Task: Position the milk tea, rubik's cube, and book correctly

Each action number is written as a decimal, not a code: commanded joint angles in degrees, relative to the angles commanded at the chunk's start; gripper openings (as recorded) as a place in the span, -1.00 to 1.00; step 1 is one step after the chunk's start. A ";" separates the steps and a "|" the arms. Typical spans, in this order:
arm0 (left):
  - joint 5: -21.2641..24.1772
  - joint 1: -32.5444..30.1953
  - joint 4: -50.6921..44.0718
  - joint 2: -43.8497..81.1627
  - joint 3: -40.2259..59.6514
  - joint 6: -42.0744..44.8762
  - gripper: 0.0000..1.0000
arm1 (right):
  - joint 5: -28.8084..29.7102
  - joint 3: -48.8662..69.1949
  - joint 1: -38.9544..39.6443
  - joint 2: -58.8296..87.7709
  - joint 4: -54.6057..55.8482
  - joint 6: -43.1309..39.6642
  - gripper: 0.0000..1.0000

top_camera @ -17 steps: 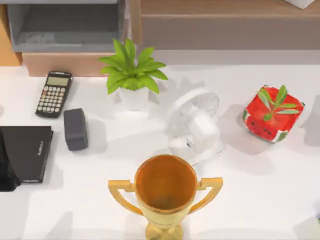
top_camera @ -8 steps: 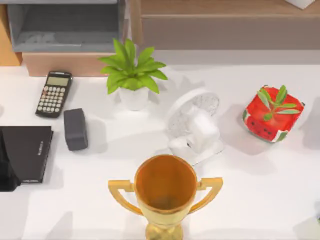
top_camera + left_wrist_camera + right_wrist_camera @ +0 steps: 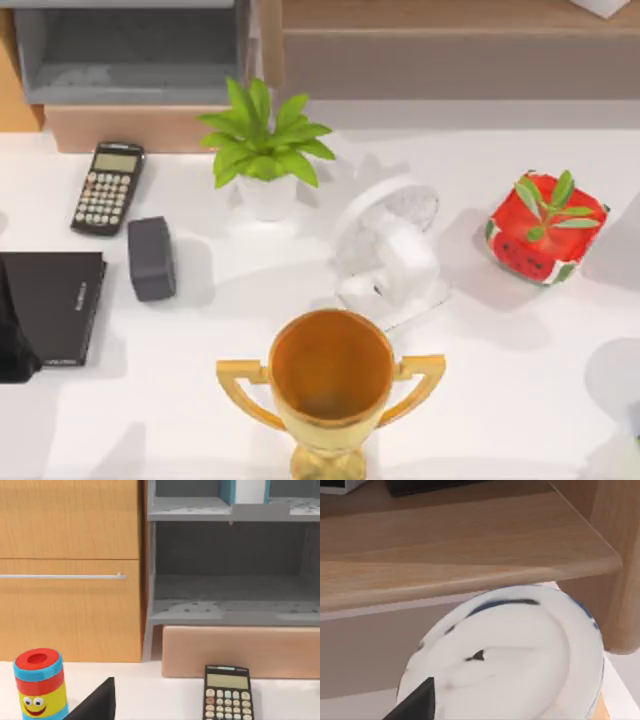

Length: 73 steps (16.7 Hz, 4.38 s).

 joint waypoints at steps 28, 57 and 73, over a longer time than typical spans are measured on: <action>0.00 0.00 0.00 0.00 0.00 0.00 1.00 | 19.69 -0.41 34.24 -28.51 -104.53 -18.68 1.00; 0.00 0.00 0.00 0.00 0.00 0.00 1.00 | 19.67 -9.79 34.48 -25.03 -91.44 -18.40 -1.00; 0.00 0.00 0.00 0.00 0.00 0.00 1.00 | 19.74 -4.44 34.41 -27.54 -99.31 -18.36 -1.00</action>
